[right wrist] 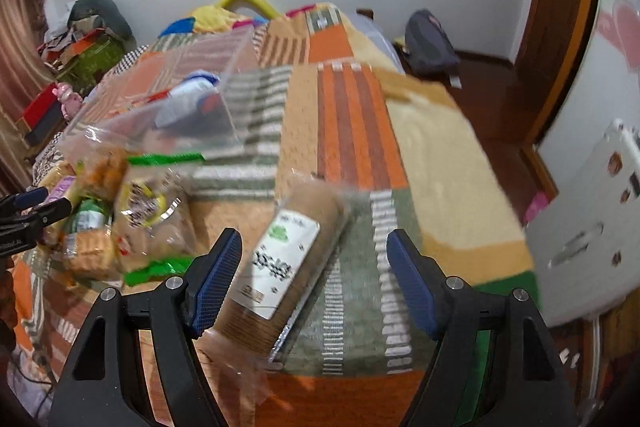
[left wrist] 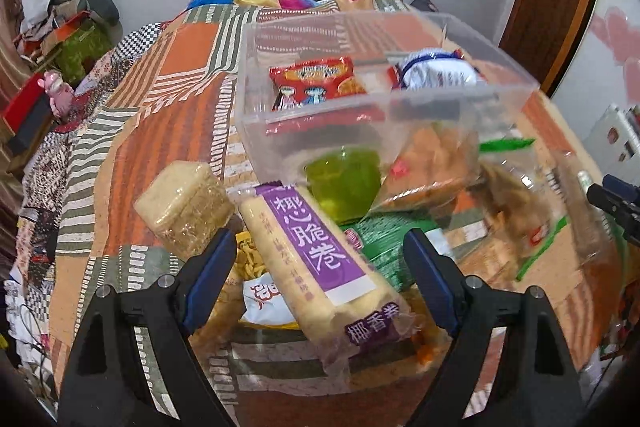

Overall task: Organize snacks
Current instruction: 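Grasp the purple coconut roll with the left tool while the right grasps the cracker roll, then lower both rolls into the clear box and open both tools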

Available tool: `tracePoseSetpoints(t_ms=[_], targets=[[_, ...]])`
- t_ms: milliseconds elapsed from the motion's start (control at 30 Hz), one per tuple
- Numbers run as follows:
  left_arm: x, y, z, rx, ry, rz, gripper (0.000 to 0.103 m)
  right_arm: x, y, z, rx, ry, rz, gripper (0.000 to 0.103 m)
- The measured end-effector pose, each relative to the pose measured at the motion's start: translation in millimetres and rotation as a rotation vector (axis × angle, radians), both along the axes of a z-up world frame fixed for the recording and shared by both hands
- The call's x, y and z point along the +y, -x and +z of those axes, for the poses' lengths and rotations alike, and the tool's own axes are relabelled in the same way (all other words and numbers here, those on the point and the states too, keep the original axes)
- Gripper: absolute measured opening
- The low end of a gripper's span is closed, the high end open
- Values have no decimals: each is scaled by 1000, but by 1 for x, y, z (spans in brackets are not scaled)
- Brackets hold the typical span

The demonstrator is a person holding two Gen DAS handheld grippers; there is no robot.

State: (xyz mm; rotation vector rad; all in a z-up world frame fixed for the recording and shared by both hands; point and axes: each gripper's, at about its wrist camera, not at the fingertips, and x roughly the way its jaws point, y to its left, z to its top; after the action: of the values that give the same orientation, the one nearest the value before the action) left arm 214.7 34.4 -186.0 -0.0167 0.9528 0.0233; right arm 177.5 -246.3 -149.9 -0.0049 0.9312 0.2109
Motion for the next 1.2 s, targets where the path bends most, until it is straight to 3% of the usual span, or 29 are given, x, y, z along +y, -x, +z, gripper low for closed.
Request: tracePoseSetpoints(t_ms=[133, 233, 300, 433, 600, 700, 1200], targets=[[1, 2, -8, -3, -22, 4, 83, -4, 1, -11, 24, -45, -7, 72], [2, 8, -9, -23, -22, -2, 73, -4, 1, -14, 39, -75, -11, 72], [-1, 12, -8, -36, -33, -10, 63, -1, 3, -17, 42, -74, -2, 72], [-2, 18, -7, -49, -45, -5, 56, 12, 8, -22, 28, -20, 26, 69], [6, 25, -6, -63, -38, 19, 48, 20, 17, -22, -1, 21, 44, 44], [8, 30, -5, -63, -42, 15, 45, 18, 21, -21, -11, 25, 50, 35], [25, 58, 25, -109, 26, 25, 42, -3, 30, 4, -32, -69, 25, 34]])
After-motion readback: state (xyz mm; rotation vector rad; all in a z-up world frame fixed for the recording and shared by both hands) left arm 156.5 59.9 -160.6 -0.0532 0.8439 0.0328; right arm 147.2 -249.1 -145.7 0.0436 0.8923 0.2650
